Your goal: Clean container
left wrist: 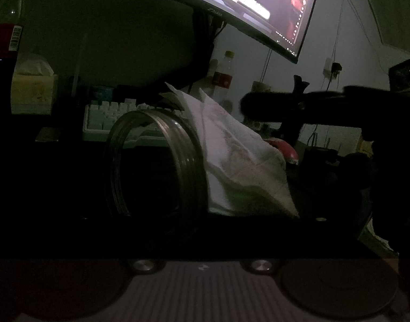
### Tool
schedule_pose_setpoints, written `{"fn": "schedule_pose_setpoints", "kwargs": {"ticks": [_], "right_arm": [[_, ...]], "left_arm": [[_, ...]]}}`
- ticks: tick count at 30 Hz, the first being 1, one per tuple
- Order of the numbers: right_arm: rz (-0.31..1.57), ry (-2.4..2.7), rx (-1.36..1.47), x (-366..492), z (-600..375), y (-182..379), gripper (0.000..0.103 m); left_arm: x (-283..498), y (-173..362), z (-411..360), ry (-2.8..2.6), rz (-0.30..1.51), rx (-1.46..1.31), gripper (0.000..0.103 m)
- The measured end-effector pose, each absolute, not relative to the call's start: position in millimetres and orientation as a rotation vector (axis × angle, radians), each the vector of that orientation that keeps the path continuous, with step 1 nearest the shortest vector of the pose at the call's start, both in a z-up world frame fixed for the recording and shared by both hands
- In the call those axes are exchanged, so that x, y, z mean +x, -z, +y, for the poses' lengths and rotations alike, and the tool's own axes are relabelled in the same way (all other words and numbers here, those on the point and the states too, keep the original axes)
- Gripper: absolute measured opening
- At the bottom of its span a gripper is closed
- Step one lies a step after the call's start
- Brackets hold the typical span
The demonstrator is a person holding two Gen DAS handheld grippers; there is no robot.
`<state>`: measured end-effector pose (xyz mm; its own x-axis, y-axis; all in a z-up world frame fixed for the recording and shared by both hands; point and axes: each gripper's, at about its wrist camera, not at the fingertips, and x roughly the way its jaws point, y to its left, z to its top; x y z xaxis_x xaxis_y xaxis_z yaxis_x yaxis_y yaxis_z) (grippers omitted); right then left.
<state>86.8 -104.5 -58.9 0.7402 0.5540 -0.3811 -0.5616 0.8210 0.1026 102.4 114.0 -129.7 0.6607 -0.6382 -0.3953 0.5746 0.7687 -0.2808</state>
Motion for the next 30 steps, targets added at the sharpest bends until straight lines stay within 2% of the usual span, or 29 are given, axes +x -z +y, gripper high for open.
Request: {"fn": "schedule_pose_setpoints", "kwargs": {"ticks": [4, 7, 9, 10, 11, 16, 24, 30], "right_arm": [[0.398, -0.593, -0.077, 91.5, -91.3, 67.2, 0.045], [0.379, -0.616, -0.055, 93.3, -87.1, 69.8, 0.028], [0.368, -0.6, -0.066, 93.7, -82.4, 70.3, 0.025], [0.37, -0.58, -0.069, 95.0, -82.1, 69.9, 0.018], [0.376, -0.554, -0.07, 97.1, -82.9, 69.3, 0.014], [0.436, -0.388, 0.001, 117.9, -103.5, 72.0, 0.012], [0.437, -0.556, 0.009, 100.6, -88.0, 66.8, 0.01], [0.473, -0.433, 0.007, 108.2, -98.9, 65.8, 0.01]], "left_arm": [[101.8, 129.8, 113.8, 0.69, 0.498, -0.133, 0.064], [101.5, 129.6, 113.8, 0.695, 0.497, -0.129, 0.067], [101.6, 129.6, 114.2, 0.694, 0.497, -0.131, 0.069], [101.7, 129.6, 114.4, 0.693, 0.497, -0.132, 0.069], [101.9, 129.6, 114.6, 0.692, 0.496, -0.134, 0.069], [102.8, 129.4, 115.1, 0.699, 0.5, -0.144, 0.069], [101.2, 128.7, 113.2, 0.722, 0.498, -0.129, 0.069], [102.5, 128.8, 113.7, 0.732, 0.506, -0.138, 0.069]]}}
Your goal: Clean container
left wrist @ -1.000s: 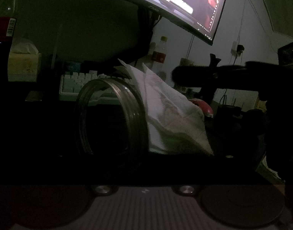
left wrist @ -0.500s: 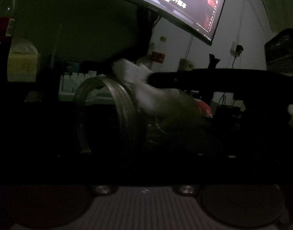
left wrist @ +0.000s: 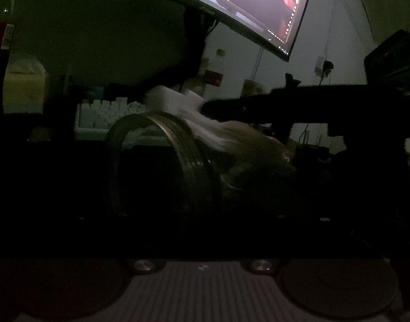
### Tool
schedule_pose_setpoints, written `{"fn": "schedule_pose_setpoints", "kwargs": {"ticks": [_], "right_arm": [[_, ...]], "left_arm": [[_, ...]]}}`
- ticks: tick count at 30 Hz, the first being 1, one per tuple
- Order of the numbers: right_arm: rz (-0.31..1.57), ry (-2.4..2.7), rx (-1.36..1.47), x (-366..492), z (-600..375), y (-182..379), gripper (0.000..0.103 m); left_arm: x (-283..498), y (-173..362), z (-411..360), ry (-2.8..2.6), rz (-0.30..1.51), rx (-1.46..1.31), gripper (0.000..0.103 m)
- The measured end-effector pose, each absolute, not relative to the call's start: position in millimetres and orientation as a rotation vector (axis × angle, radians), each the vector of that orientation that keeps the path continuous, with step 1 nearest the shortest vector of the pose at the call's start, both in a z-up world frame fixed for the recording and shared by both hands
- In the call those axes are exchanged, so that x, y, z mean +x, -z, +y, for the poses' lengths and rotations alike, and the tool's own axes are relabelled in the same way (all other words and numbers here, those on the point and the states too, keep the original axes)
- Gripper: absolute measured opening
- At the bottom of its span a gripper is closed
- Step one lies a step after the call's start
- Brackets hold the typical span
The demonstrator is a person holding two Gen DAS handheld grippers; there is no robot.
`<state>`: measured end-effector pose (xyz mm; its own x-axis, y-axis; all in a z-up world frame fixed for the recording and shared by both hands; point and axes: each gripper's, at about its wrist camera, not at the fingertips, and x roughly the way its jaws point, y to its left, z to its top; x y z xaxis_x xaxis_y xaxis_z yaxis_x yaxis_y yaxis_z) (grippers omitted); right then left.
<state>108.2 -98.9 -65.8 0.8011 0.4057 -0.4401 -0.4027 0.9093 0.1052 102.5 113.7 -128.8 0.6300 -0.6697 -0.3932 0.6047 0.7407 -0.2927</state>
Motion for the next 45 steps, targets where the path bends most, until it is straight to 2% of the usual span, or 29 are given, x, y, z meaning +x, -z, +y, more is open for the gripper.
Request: {"fn": "schedule_pose_setpoints", "kwargs": {"ticks": [3, 10, 16, 23, 27, 31, 35, 40, 45], "right_arm": [[0.487, -0.357, 0.032, 112.8, -105.2, 67.9, 0.01], [0.428, -0.527, -0.036, 90.0, -78.5, 63.3, 0.01], [0.484, -0.311, 0.014, 117.7, -109.1, 70.3, 0.01], [0.421, -0.516, -0.024, 88.2, -85.5, 65.2, 0.01], [0.448, -0.434, -0.011, 101.3, -96.7, 66.2, 0.01], [0.503, -0.279, 0.02, 118.4, -117.9, 72.3, 0.01], [0.46, -0.311, -0.017, 102.9, -109.8, 70.5, 0.01], [0.432, -0.506, 0.005, 79.8, -97.8, 62.8, 0.01], [0.439, -0.414, 0.025, 81.0, -113.4, 65.7, 0.01]], "left_arm": [[103.0, 128.7, 113.0, 0.731, 0.507, -0.135, 0.069], [101.7, 129.4, 113.2, 0.74, 0.501, -0.132, 0.069], [102.5, 129.2, 114.0, 0.739, 0.506, -0.139, 0.069], [99.8, 128.7, 112.8, 0.741, 0.499, -0.125, 0.069], [99.4, 129.3, 115.7, 0.744, 0.498, -0.145, 0.07], [100.0, 128.7, 116.6, 0.761, 0.503, -0.156, 0.075], [97.7, 128.0, 112.4, 0.787, 0.505, -0.138, 0.077], [92.1, 128.6, 102.0, 0.817, 0.503, -0.106, 0.078], [88.5, 129.5, 96.2, 0.822, 0.501, -0.084, 0.08]]}}
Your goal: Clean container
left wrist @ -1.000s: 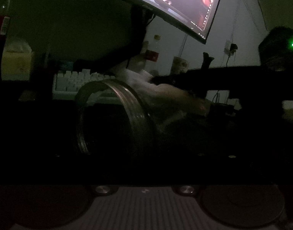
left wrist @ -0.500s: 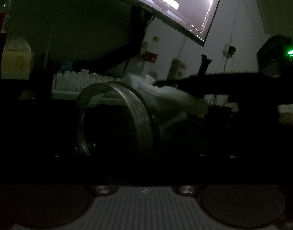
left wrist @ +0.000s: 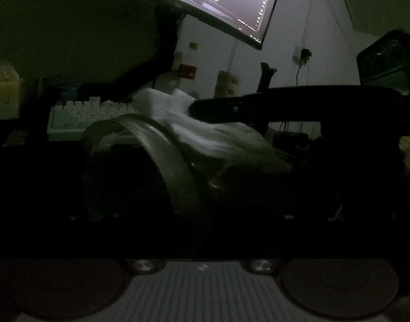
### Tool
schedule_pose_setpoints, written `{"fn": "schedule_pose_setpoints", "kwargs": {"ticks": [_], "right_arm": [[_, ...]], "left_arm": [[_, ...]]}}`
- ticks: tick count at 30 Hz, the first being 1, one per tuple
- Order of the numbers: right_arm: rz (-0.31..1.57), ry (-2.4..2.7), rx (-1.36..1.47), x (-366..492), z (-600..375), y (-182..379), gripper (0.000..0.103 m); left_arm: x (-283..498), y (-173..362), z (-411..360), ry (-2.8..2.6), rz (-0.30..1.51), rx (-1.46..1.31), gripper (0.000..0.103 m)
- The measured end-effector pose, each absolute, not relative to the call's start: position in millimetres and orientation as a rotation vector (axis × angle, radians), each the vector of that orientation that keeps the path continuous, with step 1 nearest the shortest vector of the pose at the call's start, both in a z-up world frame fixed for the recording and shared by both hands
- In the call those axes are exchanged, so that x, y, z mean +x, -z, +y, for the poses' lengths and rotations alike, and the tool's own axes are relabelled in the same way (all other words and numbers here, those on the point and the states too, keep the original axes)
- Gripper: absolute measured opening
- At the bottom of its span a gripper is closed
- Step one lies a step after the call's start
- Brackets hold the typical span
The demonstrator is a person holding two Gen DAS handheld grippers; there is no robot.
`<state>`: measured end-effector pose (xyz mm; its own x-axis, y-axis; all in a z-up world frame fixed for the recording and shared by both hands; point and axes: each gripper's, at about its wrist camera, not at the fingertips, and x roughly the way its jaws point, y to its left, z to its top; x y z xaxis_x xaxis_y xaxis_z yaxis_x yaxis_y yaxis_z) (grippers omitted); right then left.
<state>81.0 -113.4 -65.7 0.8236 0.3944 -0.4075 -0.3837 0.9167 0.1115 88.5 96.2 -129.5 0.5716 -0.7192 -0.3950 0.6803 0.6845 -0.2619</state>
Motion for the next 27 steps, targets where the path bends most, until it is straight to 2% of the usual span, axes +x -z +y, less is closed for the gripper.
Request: {"fn": "schedule_pose_setpoints", "kwargs": {"ticks": [3, 10, 17, 27], "right_arm": [[0.448, -0.327, 0.025, 83.3, -120.9, 66.8, 0.01], [0.399, -0.511, -0.026, 59.8, -88.5, 63.5, 0.01], [0.441, -0.321, 0.057, 82.7, -121.5, 69.2, 0.01], [0.396, -0.445, 0.014, 60.3, -106.0, 72.9, 0.011]], "left_arm": [[88.6, 129.6, 97.0, 0.822, 0.505, -0.092, 0.08], [89.2, 129.9, 96.6, 0.81, 0.507, -0.106, 0.08], [89.6, 129.5, 97.9, 0.803, 0.505, -0.109, 0.08], [89.9, 129.9, 101.1, 0.762, 0.494, -0.15, 0.08]]}}
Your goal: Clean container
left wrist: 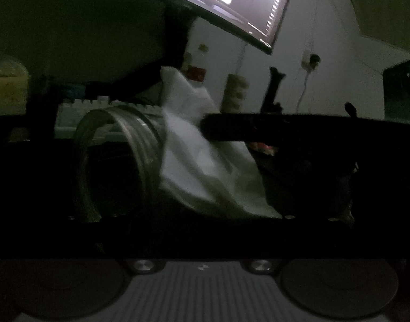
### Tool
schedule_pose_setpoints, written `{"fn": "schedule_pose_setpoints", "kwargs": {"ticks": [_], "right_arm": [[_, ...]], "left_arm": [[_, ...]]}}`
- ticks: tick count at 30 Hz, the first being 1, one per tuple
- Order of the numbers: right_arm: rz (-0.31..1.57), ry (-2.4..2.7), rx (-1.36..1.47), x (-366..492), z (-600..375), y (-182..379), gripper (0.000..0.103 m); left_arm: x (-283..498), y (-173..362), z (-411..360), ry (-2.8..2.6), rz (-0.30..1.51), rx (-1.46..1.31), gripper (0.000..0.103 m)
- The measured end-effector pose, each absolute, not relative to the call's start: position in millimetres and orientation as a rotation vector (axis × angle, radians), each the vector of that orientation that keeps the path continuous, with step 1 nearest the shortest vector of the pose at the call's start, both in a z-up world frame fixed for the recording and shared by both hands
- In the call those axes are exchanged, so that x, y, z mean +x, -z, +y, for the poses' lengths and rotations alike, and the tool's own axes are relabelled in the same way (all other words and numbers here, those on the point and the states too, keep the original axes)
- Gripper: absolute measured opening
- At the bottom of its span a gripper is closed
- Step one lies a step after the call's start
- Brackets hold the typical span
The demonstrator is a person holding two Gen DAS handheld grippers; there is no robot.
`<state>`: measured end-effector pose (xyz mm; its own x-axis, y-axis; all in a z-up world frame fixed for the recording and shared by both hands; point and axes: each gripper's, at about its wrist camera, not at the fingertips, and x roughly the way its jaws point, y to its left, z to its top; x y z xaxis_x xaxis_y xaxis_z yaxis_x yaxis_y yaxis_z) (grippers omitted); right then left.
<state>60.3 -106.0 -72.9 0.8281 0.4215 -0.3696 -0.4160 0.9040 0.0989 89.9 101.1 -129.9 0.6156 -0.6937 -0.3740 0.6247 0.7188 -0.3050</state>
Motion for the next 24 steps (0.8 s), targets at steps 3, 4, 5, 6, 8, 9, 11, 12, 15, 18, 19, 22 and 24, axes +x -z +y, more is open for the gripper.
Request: {"fn": "schedule_pose_setpoints", "kwargs": {"ticks": [3, 4, 5, 6, 8, 9, 11, 12, 15, 18, 19, 22, 24], "right_arm": [[0.409, -0.355, 0.078, 68.9, -127.4, 77.2, 0.009], [0.413, -0.326, 0.1, 71.7, -134.5, 78.6, 0.008], [0.409, -0.319, 0.135, 72.2, -142.4, 79.5, 0.008], [0.398, -0.332, 0.177, 70.5, -150.2, 79.9, 0.008], [0.377, -0.351, 0.229, 65.0, -162.7, 79.1, 0.008], [0.369, -0.357, 0.243, 61.7, -167.9, 78.5, 0.008], [0.358, -0.362, 0.262, 54.3, -177.2, 77.1, 0.008], [0.354, -0.366, 0.271, 50.8, -181.3, 76.7, 0.008], [0.352, -0.388, 0.29, 39.7, -190.6, 73.0, 0.008], [0.345, -0.398, 0.281, 25.7, -193.2, 69.8, 0.008], [0.342, -0.405, 0.275, 20.7, -193.1, 68.8, 0.008], [0.338, -0.419, 0.249, 9.7, -189.5, 66.9, 0.008], [0.339, -0.427, 0.227, 6.0, -185.2, 66.4, 0.008]], "left_arm": [[93.2, 131.3, 107.7, 0.731, 0.48, -0.219, 0.068], [94.2, 131.5, 107.8, 0.727, 0.485, -0.215, 0.052], [94.4, 131.6, 107.3, 0.729, 0.484, -0.208, 0.035], [94.3, 131.5, 106.9, 0.737, 0.479, -0.206, 0.029], [92.0, 131.0, 107.8, 0.746, 0.446, -0.248, 0.02], [91.2, 130.7, 108.5, 0.752, 0.43, -0.281, 0.016], [90.0, 129.8, 108.2, 0.784, 0.415, -0.336, 0.012], [89.0, 128.8, 106.2, 0.822, 0.42, -0.339, 0.012], [86.6, 125.8, 101.4, 0.912, 0.442, -0.352, 0.012], [88.6, 125.3, 103.3, 1.061, 0.482, -0.464, 0.012], [87.5, 123.7, 103.0, 1.105, 0.485, -0.481, 0.012], [82.4, 118.0, 101.1, 1.15, 0.495, -0.482, 0.012], [78.8, 115.3, 101.5, 1.113, 0.479, -0.437, 0.017]]}}
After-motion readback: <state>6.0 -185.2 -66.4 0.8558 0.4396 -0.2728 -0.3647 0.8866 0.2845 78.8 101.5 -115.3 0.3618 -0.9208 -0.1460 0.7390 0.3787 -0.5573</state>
